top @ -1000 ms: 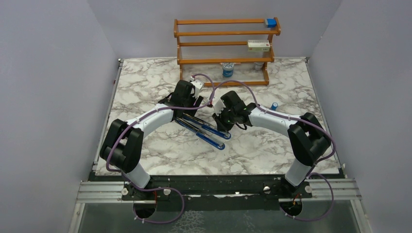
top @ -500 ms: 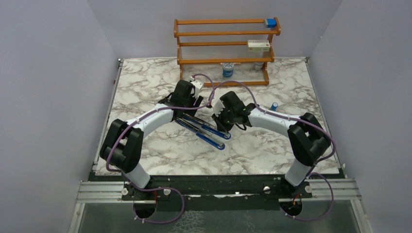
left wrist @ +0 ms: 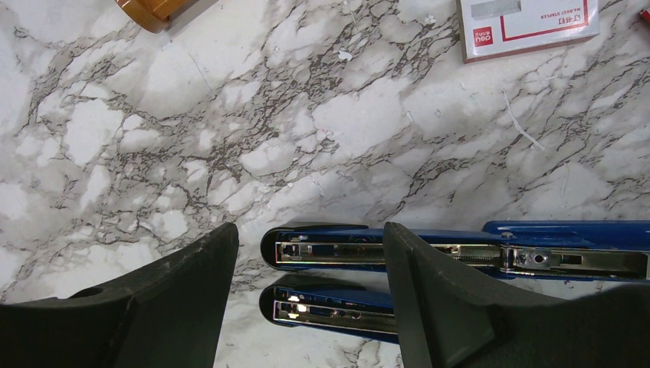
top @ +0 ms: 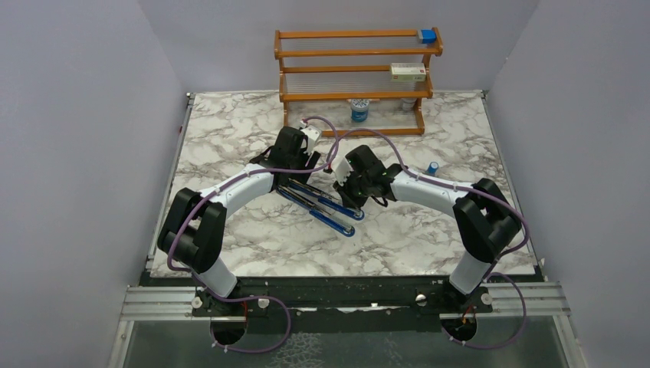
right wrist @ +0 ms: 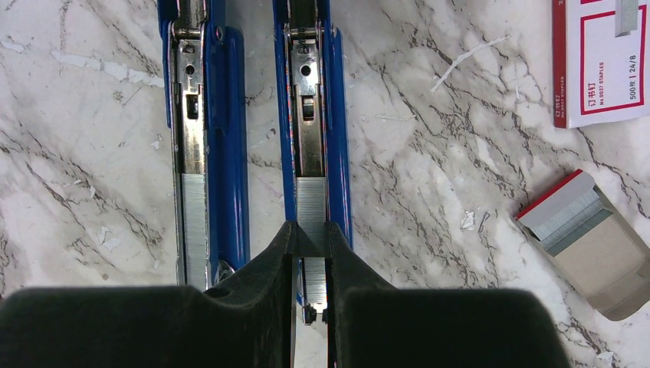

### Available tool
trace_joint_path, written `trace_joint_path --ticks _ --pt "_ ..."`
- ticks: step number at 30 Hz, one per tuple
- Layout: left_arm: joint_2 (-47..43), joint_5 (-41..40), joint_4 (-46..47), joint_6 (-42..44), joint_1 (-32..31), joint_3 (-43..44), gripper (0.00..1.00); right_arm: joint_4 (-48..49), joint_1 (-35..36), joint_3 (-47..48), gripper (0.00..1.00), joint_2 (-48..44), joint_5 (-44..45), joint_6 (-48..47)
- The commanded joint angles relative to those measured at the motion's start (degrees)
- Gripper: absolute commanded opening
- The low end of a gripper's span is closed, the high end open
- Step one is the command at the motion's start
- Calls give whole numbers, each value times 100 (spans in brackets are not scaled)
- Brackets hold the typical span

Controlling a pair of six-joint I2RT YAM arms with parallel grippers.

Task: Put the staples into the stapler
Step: Install the staple into the stapler.

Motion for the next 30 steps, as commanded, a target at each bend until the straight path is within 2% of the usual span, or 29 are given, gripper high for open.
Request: trace_joint_path --ticks 1,11,30 --pt "-15 -152 72 53 -47 -69 73 -133 78 104 1 229 277 -99" --pt "-14 -153 70 54 -47 -70 73 -173 211 129 5 301 532 -93" --pt "-9 -157 62 46 -51 -72 73 41 230 -20 20 142 309 -9"
